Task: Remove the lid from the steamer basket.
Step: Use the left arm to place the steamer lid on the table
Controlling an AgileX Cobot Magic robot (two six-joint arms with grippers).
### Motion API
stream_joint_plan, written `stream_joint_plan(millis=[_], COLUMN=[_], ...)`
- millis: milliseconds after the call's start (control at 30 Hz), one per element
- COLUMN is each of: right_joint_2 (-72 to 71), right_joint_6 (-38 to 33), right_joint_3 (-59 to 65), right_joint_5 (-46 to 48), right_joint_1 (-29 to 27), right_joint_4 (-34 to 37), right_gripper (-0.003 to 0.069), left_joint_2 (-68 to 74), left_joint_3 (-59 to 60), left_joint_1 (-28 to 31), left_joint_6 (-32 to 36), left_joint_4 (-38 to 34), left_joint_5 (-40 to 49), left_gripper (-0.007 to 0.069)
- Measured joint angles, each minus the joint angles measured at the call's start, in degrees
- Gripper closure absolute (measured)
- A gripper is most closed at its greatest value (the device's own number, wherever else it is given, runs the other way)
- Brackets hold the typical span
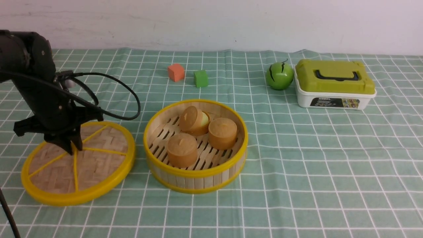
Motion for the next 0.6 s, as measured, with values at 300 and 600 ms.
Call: stream_joint_plan(millis=[300, 600], right_joint_2=[0.0, 0.0], right_joint_6=[0.0, 0.0], right_joint_3=[0.0, 0.0], right_joint_5=[0.0, 0.0], right_joint_1=[0.0, 0.0], right_joint_4=[0.0, 0.0], right_gripper=[0.0418, 0.0418], left_joint_2=[1.0, 1.0], left_joint_3=[0.0, -2.4], left_joint_1=[0.0, 0.0], left_joint_6=[0.0, 0.0], left_joint_4=[-4.7, -5.5], left_joint_5=[-2.2, 2.3], left_gripper=[0.0473, 0.0293])
